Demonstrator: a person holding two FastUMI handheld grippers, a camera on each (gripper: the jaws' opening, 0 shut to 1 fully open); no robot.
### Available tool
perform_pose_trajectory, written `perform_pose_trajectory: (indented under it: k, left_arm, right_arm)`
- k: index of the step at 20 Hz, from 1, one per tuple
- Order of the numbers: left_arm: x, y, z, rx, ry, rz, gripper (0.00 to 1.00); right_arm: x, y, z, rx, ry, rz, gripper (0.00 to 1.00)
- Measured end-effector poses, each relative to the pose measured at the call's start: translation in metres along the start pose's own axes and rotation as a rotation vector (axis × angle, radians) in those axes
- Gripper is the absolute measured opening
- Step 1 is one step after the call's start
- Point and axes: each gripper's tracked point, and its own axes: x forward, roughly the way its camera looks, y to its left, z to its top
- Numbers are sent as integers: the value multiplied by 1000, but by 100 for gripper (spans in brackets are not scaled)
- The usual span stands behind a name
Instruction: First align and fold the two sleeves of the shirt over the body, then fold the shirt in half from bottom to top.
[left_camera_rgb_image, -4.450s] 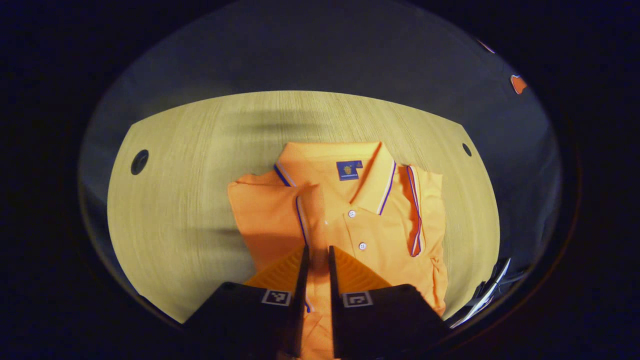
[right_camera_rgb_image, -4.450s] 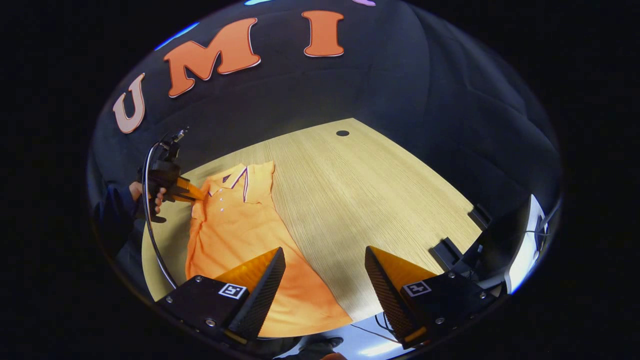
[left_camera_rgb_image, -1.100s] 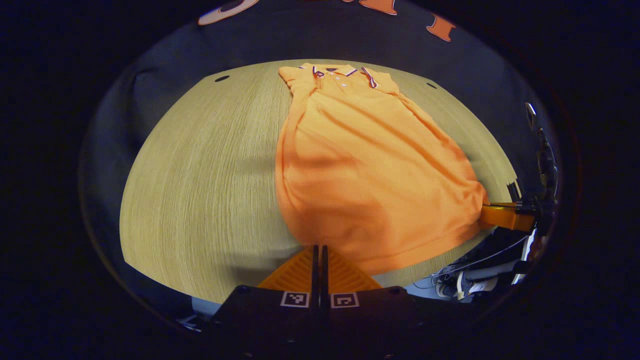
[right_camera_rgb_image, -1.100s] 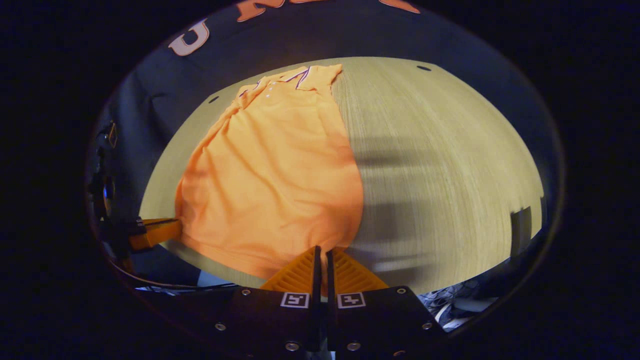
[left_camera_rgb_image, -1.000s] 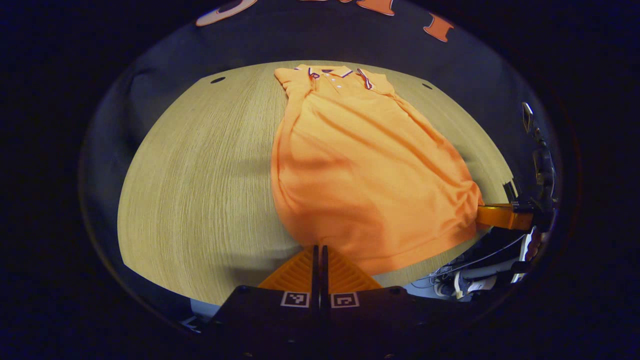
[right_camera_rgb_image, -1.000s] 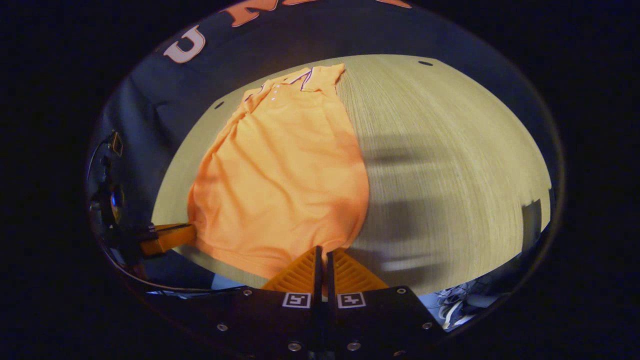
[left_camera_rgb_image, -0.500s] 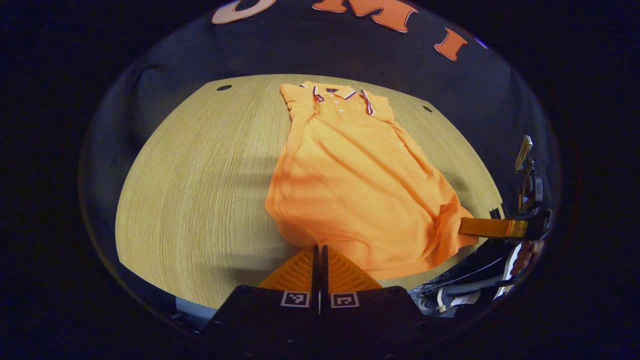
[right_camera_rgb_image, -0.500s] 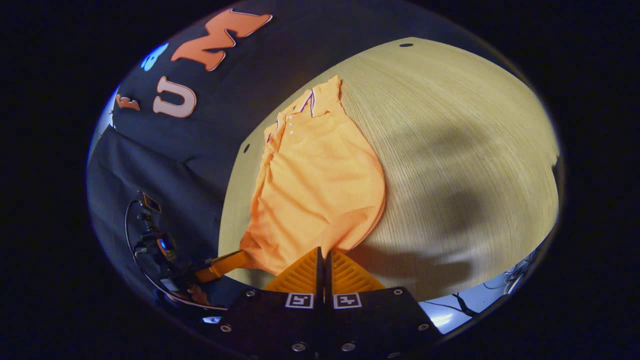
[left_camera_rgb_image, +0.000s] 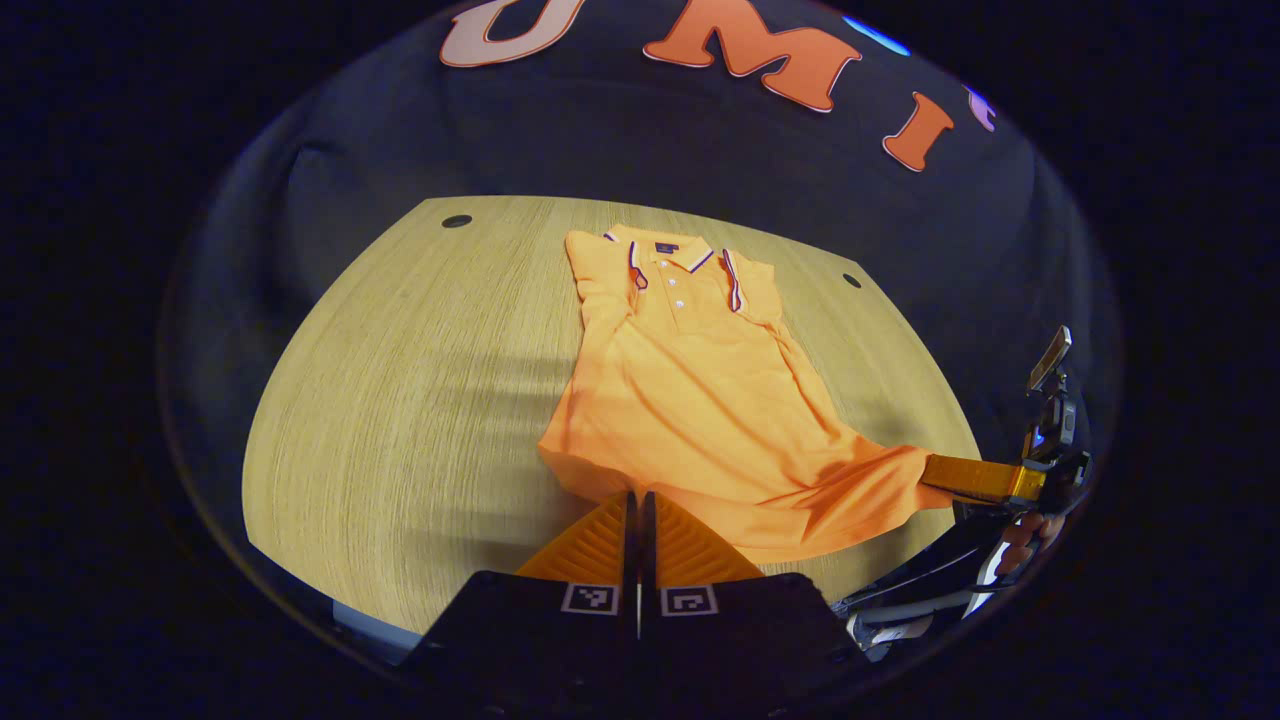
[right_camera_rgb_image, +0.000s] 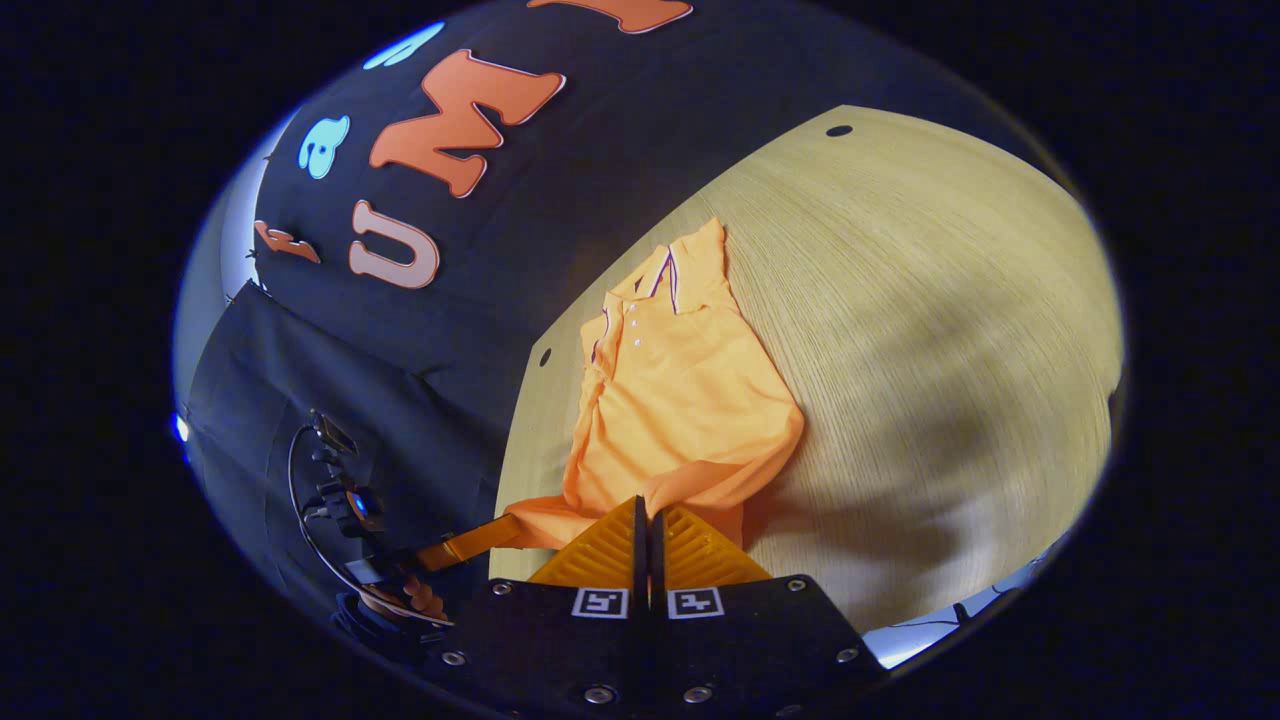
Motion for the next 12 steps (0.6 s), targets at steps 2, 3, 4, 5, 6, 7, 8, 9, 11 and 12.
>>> perform_pose_trajectory:
  k: [2,3,4,5,6,7,8,9,11,12]
  left_arm:
    - [7,0,22,12,-19,-9,1]
    - [11,1,32,16,-26,-14,1]
    - [15,1,44,19,-35,-18,1]
    - [20,3,57,16,-53,-23,1]
    - [26,4,67,13,-55,-29,1]
    - [31,5,75,8,-59,-38,1]
    - [37,5,85,10,-60,-49,1]
    - [42,7,96,14,-67,-53,1]
    - [54,14,116,30,-71,-59,1]
    - [60,16,126,37,-76,-62,1]
  right_arm:
    - [7,5,20,-13,-15,-8,0]
    - [9,8,30,-13,-27,-8,0]
    - [10,12,39,-18,-36,-7,0]
    - [15,16,48,-28,-43,-11,0]
    - [21,18,57,-39,-43,-17,0]
    - [26,20,64,-48,-44,-21,0]
    - [33,22,73,-51,-45,-25,0]
    - [39,24,79,-49,-45,-31,0]
    - [55,28,91,-46,-42,-42,0]
    - [64,30,97,-49,-38,-48,0]
